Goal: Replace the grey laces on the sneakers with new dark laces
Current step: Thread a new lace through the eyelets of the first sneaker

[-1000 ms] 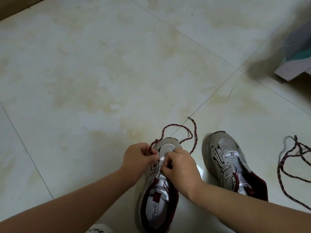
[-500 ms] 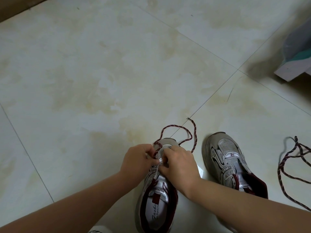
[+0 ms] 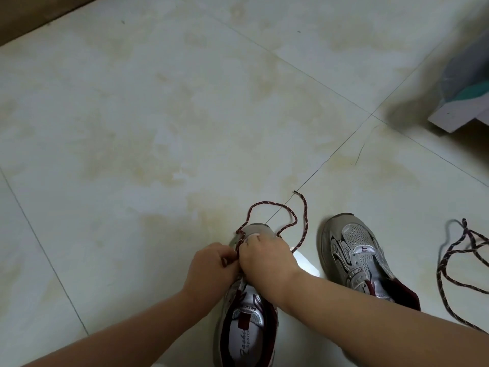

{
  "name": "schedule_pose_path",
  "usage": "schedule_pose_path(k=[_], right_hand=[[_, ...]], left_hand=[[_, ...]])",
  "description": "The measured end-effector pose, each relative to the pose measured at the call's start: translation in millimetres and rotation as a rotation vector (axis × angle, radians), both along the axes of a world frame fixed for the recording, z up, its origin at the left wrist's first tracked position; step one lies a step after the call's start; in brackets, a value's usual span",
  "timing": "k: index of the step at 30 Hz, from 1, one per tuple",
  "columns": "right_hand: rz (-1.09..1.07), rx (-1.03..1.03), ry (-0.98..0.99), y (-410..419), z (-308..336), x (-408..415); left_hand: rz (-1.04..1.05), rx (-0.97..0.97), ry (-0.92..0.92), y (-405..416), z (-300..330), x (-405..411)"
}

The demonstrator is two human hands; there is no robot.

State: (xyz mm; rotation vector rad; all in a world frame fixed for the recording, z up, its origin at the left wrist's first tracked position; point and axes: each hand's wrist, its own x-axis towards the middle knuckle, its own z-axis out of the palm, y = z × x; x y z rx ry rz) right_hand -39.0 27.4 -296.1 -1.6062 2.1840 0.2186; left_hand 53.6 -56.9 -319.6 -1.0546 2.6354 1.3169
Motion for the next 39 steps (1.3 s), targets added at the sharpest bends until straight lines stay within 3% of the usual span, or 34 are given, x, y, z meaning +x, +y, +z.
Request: schedule_pose_path(k=[6, 10, 14, 17, 21, 24, 29, 34, 37, 39], right_hand=[[0.247, 0.106, 0.062, -4.8, -0.5, 9.1], [0.383, 0.116, 0.056, -4.4, 3.0, 5.4], [0.446, 0.070, 0.005, -3.9, 4.5, 2.2], [0.514, 0.078, 0.032, -2.3, 4.3, -0.1], [0.431, 0.080, -0.014, 0.3, 8.1, -2.8], [0.194, 0.017, -0.188, -1.2, 30.4, -16.4], [-0.372, -0.036, -0.912, 7.7, 99.6, -66.1], [-0.511, -0.399, -1.433, 14.5, 165.3, -96.5], [-0.503, -0.555, -1.440, 9.9, 182.9, -104.9], [-0.492, -0.522, -1.356, 3.0, 176.2, -97.9]], left_hand=[[0.041, 0.378, 0.006, 4.6, 4.8, 1.4], [-0.171, 0.627, -0.069, -6.3, 15.4, 10.3], [-0.296, 0.441, -0.169, -5.3, 11.5, 19.3], [-0.072, 0.425, -0.047, 9.2, 9.1, 16.6], [0.145, 0.369, -0.083, 14.1, 5.9, 15.8], [0.156, 0.337, -0.103, 16.1, 2.2, 16.5], [0.099, 0.335, -0.105, 17.2, 3.7, 15.0], [0.088, 0.368, -0.164, 15.9, 3.6, 15.3], [0.044, 0.324, -0.188, 15.0, 6.0, 14.1], [-0.050, 0.188, -0.115, 11.0, 12.1, 9.2]])
